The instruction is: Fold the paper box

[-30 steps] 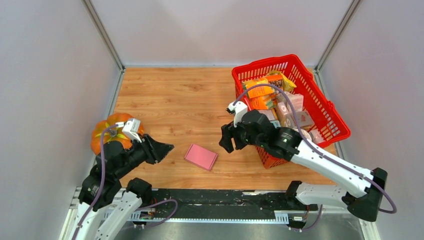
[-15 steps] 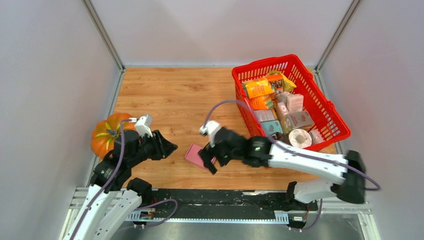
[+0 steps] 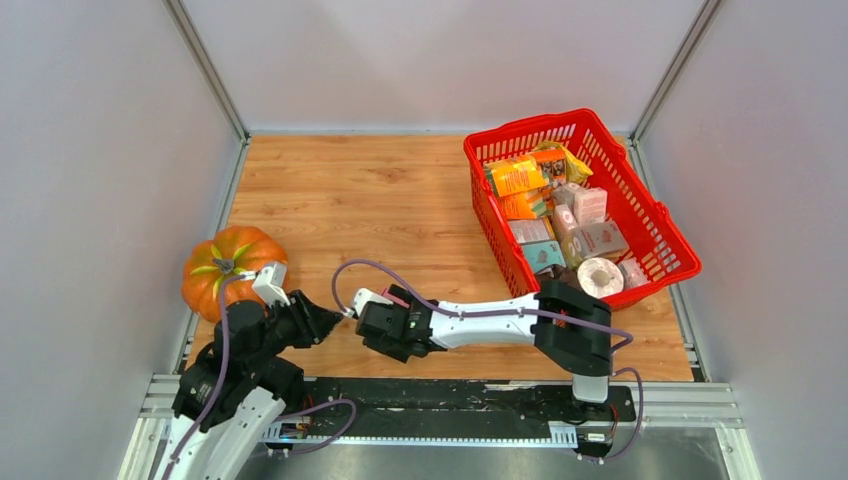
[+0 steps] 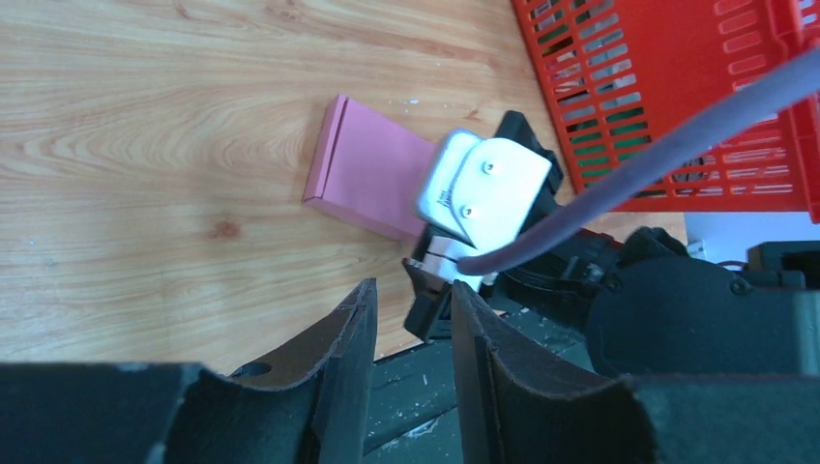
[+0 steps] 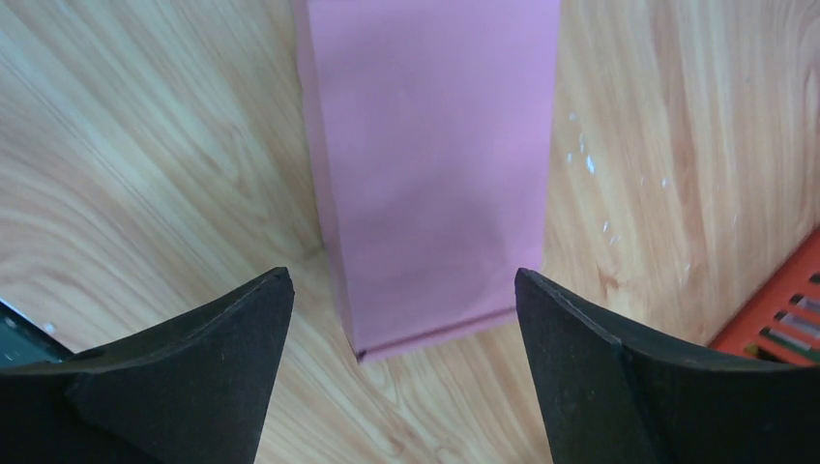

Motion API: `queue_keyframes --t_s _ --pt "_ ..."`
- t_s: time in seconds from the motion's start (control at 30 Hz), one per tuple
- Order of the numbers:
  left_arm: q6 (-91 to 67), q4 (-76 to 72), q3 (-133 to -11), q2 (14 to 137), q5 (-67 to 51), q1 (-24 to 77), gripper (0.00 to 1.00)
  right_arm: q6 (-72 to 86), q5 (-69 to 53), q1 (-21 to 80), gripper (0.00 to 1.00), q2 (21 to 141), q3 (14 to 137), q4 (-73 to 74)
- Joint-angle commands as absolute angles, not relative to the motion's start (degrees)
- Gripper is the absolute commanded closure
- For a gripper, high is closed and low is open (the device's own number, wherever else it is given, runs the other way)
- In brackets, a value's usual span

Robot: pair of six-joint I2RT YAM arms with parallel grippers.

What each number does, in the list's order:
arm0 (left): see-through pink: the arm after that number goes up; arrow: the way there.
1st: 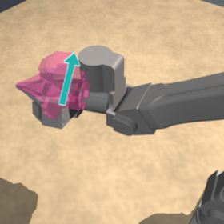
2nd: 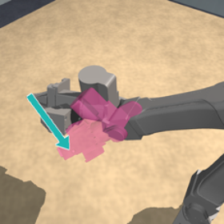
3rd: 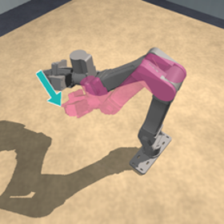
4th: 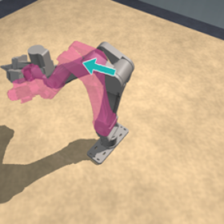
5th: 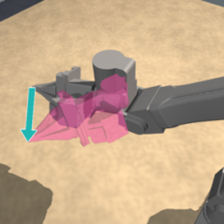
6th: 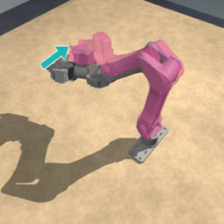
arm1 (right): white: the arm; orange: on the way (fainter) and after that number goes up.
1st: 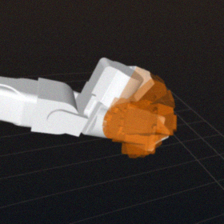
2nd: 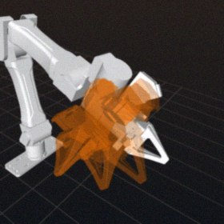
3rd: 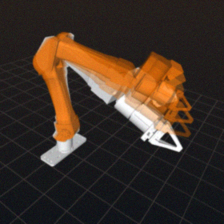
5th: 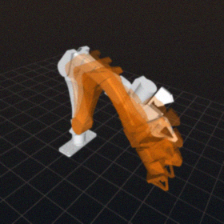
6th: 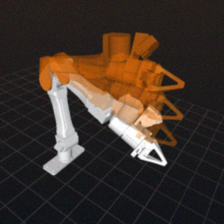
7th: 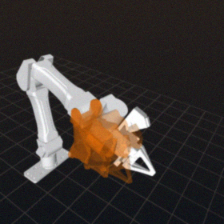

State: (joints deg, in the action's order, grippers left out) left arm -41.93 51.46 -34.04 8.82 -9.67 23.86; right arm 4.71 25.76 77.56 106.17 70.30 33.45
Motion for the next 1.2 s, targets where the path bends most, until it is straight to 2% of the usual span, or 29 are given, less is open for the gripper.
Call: queue_keyframes --t_s 0.0,0.07,0.1,0.13,0.17,0.33,0.53,0.87,1.03,1.17 --pt "-42.45 55.02 -37.87 6.33 -8.61 23.73 0.58 1.23 25.34 76.65 0.13 109.59 75.32 29.36" --pt "-42.1 55.98 -39.02 6.42 -8.79 23.73 0.58 2.8 22.17 74.46 0.22 110.47 75.76 29.09" --pt "-41.75 56.25 -39.37 6.5 -8.79 23.73 0.58 3.51 19.19 73.57 0.39 110.91 75.85 29.09" --pt "-41.66 56.77 -39.72 6.59 -8.88 23.73 0.58 4.04 17.86 72.96 0.47 111.0 75.76 29.0" --pt "-41.49 56.95 -40.34 6.77 -9.22 23.73 0.58 4.22 17.06 72.43 0.5 111.09 75.59 28.83" --pt "-41.04 56.26 -40.26 6.77 -9.67 23.73 0.57 0.89 19.77 72.25 0.49 112.75 75.41 27.42" --pt "-40.78 54.14 -39.02 8.08 -11.25 23.73 0.57 -5.27 19.43 65.49 0.48 117.76 81.99 26.98" --pt "-37.1 52.56 -38.58 12.03 -11.78 23.73 0.57 -7.48 15.38 52.39 0.48 138.32 115.02 34.79" --pt "-35.42 49.84 -39.46 18.01 -13.44 23.73 0.57 -0.37 16.87 47.21 0.47 153.09 142.0 40.77" --pt "-35.33 47.9 -40.25 20.39 -14.76 23.73 0.57 7.11 19.94 46.23 0.48 155.39 146.08 37.47"
